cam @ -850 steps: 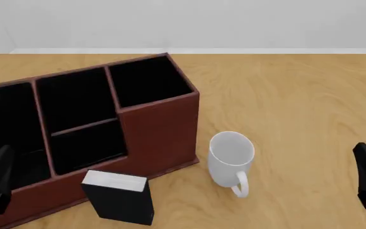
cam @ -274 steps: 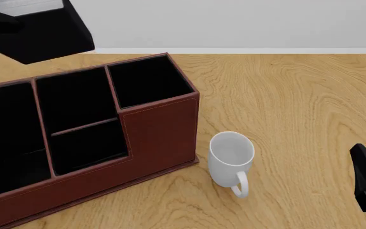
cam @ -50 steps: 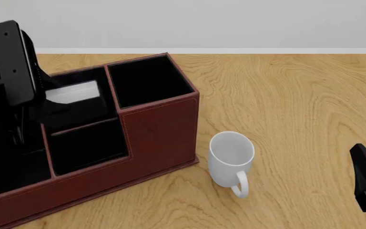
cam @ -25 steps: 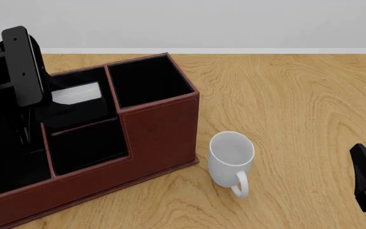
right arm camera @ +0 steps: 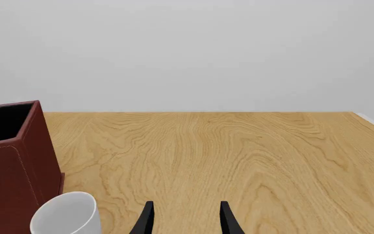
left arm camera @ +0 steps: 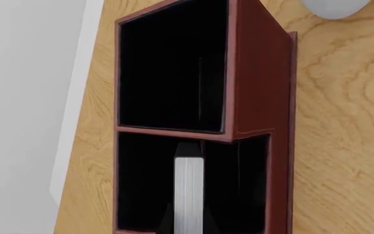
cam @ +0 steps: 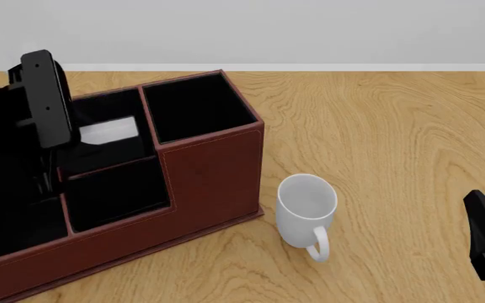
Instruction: Pick up the book and place it in the front compartment of the caddy.
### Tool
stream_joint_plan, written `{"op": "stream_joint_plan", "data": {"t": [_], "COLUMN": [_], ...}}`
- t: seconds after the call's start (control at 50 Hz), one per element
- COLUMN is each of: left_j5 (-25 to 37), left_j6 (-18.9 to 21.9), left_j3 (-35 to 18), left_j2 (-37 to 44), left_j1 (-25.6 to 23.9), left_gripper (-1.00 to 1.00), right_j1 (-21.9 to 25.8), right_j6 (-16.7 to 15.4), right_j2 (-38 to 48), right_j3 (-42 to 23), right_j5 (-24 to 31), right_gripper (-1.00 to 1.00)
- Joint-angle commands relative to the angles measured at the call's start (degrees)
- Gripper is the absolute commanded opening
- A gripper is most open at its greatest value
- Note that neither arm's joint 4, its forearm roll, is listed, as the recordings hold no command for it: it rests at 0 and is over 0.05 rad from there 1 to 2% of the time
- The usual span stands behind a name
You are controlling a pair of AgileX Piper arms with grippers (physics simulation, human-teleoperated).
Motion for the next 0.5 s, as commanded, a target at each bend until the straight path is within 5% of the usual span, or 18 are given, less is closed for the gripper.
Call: {"op": "stream_joint_plan", "data": {"t": [0.02, 0.5], "left_j5": [-2.34, -6.15], "left_j6": [1.63, 3.13], "left_j3": [0.64, 3.03], "left_j2": [0.95, 3.05], "left_j1": [1.08, 2.68], "left_gripper": [-1.00, -1.00], "right_j1": [0.00, 0.00], "right_j6": [0.00, 0.00], "right_j2": [0.01, -0.02], "right_j3": [0.00, 0.00], "right_j5": [-0.01, 0.01], "right_gripper": [1.00, 1.00]}}
